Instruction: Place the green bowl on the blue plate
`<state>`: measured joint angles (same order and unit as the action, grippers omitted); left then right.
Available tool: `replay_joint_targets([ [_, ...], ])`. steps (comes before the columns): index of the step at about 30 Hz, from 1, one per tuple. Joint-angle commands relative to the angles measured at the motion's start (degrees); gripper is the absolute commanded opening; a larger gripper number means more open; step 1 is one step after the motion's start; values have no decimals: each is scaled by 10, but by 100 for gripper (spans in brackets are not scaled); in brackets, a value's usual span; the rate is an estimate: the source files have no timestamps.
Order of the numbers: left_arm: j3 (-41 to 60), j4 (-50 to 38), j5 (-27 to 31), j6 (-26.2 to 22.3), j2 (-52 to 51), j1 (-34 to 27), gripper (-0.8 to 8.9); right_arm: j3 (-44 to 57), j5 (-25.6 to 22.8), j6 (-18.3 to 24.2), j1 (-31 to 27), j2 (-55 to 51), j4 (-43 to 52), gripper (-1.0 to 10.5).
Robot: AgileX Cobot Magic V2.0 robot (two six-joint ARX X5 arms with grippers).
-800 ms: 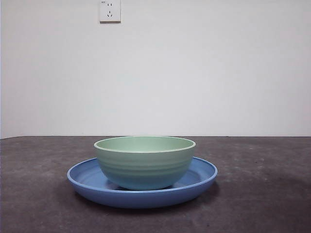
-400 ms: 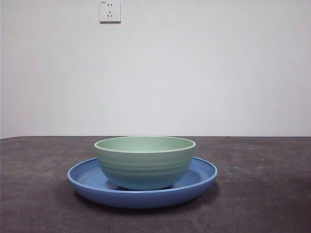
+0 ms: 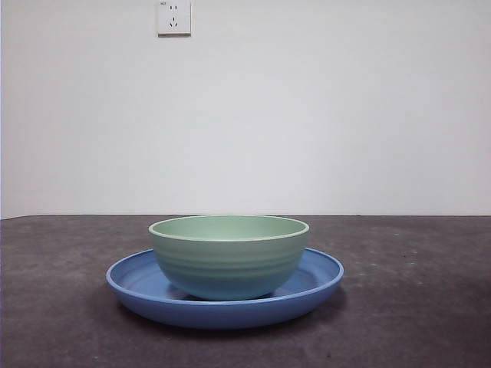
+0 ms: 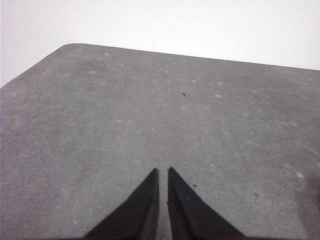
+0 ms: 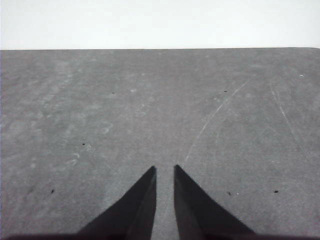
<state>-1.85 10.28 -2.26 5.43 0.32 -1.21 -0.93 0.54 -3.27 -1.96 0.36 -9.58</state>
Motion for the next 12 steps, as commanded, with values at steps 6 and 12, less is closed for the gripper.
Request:
replay_joint_targets([
  [6,12,4,2,-3,-1,1,29,3,-5,-4,0,-2,7,52],
  [12,12,4,2,-3,-1,1,29,3,-5,-4,0,-2,7,52],
])
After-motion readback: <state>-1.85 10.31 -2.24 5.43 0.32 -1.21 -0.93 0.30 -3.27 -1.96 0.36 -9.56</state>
